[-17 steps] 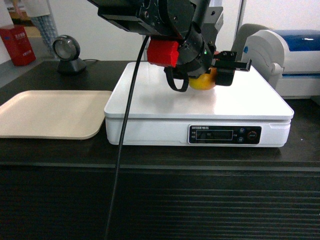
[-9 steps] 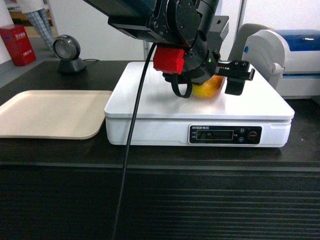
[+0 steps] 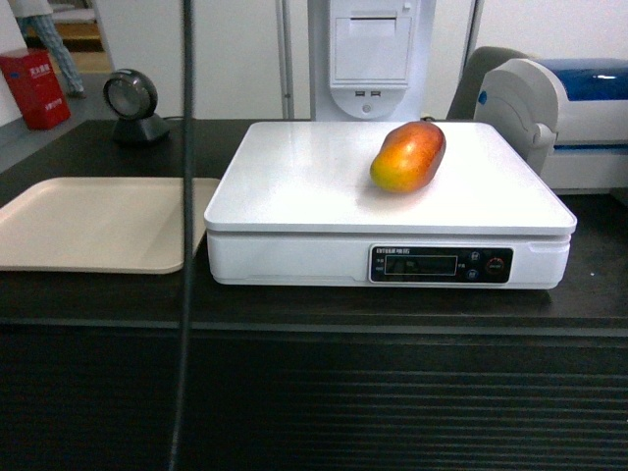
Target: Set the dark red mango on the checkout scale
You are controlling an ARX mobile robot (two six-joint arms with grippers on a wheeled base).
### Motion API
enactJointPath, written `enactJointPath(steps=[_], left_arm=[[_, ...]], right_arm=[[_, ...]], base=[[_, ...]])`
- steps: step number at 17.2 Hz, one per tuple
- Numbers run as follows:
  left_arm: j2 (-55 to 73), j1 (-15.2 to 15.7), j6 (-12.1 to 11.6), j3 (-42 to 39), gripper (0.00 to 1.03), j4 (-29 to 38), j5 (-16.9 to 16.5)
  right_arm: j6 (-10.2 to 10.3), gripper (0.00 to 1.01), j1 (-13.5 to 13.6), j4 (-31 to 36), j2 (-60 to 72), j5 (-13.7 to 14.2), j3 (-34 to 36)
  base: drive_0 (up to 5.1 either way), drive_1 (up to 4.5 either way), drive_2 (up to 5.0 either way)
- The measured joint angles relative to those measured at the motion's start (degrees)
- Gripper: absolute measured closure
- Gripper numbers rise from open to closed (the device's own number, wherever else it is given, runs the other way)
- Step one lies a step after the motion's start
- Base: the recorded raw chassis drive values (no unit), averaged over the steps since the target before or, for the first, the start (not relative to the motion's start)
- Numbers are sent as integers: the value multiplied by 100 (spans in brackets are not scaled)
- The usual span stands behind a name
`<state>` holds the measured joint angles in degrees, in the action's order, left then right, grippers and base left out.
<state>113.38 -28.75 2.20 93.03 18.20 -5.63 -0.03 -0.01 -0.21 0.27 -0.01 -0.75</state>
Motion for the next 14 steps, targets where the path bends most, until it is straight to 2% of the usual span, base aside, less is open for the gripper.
enactJointPath(steps=[1, 2, 4, 7, 8, 9, 10, 12, 14], left_arm=[[-343, 101, 55, -282, 5, 227, -35], [-809, 313, 291, -706, 5, 457, -367], [-1613, 756, 402, -1633, 5, 852, -535], [-2918, 1478, 385, -2732, 5, 1054, -426], [-3425, 1517, 195, -2896, 15, 256, 492], [-3926, 1602, 59, -3359, 24, 4, 1106], [-4444, 1755, -37, -4131, 36, 269, 1574], [-4887, 1982, -111, -5125, 56, 728, 1547], [-5149, 2063, -116, -5886, 73, 957, 1401]], right_arm=[[0, 3, 0, 0, 0, 0, 0], [0, 3, 0, 0, 0, 0, 0], [0, 3, 0, 0, 0, 0, 0], [0, 3, 0, 0, 0, 0, 0], [-2, 3, 0, 2, 0, -2, 0], [0, 3, 0, 0, 0, 2, 0], [0, 3, 0, -4, 0, 2, 0], [0, 3, 0, 0, 0, 0, 0], [0, 3, 0, -2, 0, -2, 0]], base=[[0, 0, 0], [0, 0, 0], [0, 0, 0], [0, 0, 0], [0, 0, 0], [0, 0, 0], [0, 0, 0], [0, 0, 0], [0, 0, 0]])
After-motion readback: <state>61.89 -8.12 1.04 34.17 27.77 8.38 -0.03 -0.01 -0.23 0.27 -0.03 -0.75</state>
